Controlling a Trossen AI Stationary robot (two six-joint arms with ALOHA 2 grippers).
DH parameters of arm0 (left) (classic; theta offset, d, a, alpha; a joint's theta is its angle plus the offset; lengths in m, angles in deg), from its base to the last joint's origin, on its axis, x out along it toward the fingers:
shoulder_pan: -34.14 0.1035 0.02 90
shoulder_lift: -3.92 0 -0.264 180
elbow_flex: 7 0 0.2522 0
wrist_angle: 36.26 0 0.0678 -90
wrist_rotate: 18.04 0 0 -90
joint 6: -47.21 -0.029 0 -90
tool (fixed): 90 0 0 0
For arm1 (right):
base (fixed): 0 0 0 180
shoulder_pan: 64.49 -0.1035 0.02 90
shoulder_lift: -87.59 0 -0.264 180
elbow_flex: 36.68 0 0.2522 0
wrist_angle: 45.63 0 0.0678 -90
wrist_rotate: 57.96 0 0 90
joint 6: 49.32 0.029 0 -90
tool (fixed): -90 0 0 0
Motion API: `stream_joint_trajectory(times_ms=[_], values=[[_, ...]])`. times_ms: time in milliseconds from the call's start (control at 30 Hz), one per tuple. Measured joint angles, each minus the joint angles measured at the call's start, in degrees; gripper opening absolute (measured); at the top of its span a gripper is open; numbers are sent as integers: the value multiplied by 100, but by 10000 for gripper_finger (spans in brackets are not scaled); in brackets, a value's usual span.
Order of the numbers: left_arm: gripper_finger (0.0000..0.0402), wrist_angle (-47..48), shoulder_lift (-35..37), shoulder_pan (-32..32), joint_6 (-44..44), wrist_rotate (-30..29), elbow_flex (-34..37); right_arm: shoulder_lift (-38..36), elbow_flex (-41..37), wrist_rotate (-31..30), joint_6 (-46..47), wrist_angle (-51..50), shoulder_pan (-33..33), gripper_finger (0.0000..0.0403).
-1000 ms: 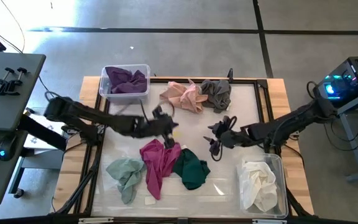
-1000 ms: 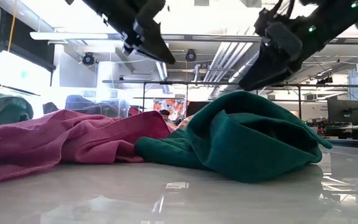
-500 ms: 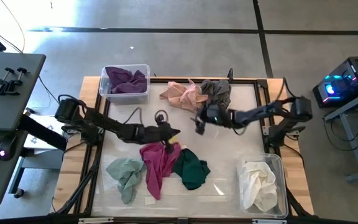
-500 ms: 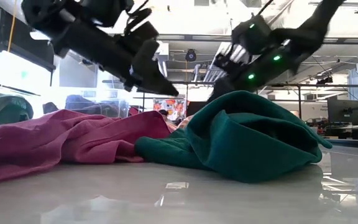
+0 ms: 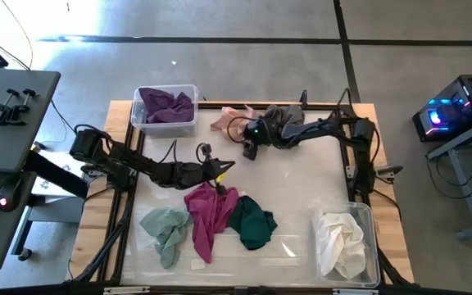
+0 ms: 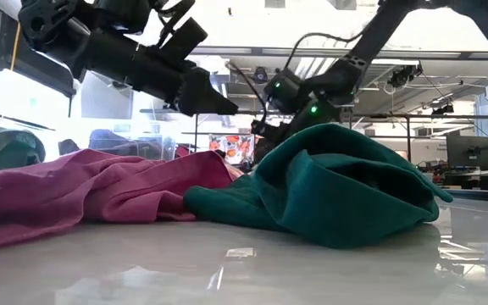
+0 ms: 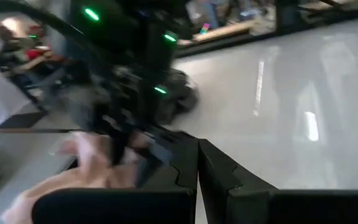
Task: Sort microfiber towel by color & place in baskets
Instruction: Put the light orange towel into the bottom transparent bin
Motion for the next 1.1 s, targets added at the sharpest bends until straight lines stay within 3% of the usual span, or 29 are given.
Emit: stream_joint_trajectory(times_ms=[267, 500, 667, 800, 900, 1100], values=[[0, -70, 3, -280, -197, -1043, -1, 222, -120, 253, 227, -2, -13, 150], [0, -570, 7, -763, -581, -2965, -1, -87, -375, 81, 379, -345, -428, 18], [0, -756, 255, -1066, -1271, -4281, -1, -933, -460, -552, 426, -1330, -1219, 21], [0, -716, 393, -1264, -1564, -4512, -1, -1918, -131, -1393, 130, -2603, -2014, 9], [0, -696, 422, -1346, -1700, -4528, -1, -2493, 460, -1407, 182, -3989, -2577, 8], [0, -311, 420, -1451, -1365, -4583, 6, -2856, 2635, -1535, 1787, -7680, -3513, 5]])
